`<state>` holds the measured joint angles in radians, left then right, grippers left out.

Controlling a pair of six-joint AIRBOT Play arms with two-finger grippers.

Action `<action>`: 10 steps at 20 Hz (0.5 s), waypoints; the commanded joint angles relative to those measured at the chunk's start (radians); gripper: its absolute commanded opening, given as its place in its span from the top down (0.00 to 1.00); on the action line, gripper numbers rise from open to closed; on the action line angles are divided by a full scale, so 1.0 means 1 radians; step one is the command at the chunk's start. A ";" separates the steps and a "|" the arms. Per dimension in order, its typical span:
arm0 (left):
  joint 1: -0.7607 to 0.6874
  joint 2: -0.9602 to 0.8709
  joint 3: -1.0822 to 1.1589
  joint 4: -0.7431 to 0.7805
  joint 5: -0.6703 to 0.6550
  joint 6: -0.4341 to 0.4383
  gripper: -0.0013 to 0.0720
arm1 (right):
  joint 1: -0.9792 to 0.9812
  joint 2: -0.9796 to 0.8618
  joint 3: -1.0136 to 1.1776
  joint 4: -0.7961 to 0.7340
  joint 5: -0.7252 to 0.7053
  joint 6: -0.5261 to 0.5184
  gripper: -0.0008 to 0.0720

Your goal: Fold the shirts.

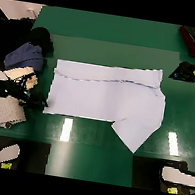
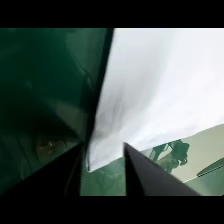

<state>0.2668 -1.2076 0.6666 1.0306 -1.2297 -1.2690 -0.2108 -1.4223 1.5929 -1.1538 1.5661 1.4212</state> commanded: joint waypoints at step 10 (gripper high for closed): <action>0.001 0.008 -0.020 -0.028 -0.001 0.047 0.95 | -0.001 0.041 -0.050 -0.006 0.103 0.022 0.57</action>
<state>0.2661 -1.2037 0.6342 1.0149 -1.2144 -1.2316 -0.2111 -1.4075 1.5791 -1.1519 1.6459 1.4281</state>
